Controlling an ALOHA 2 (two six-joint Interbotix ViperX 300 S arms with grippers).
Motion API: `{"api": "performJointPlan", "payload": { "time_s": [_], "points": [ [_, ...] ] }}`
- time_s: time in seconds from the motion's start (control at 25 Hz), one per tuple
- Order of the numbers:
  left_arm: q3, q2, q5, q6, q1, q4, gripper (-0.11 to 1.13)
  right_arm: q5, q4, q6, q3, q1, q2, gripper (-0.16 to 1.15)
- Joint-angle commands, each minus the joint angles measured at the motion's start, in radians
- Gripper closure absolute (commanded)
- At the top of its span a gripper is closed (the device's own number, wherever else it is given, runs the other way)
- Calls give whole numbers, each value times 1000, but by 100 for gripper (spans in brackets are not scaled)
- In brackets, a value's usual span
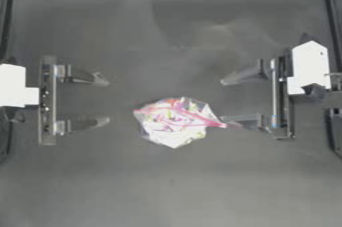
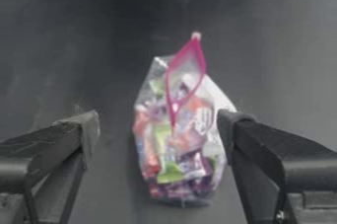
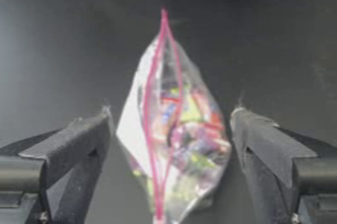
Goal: Put candy in bag
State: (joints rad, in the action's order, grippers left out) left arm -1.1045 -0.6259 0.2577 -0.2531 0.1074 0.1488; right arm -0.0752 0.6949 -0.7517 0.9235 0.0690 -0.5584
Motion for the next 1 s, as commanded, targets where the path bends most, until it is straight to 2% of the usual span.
{"api": "performJointPlan", "payload": {
  "time_s": [0.04,1.0],
  "points": [
    [6,-43,-23,2,0,3,2,2,6,3,-6,0,-21,-2],
    [-41,-198,-75,3,0,3,2,0,5,5,43,0,-117,-1]
  ]
}}
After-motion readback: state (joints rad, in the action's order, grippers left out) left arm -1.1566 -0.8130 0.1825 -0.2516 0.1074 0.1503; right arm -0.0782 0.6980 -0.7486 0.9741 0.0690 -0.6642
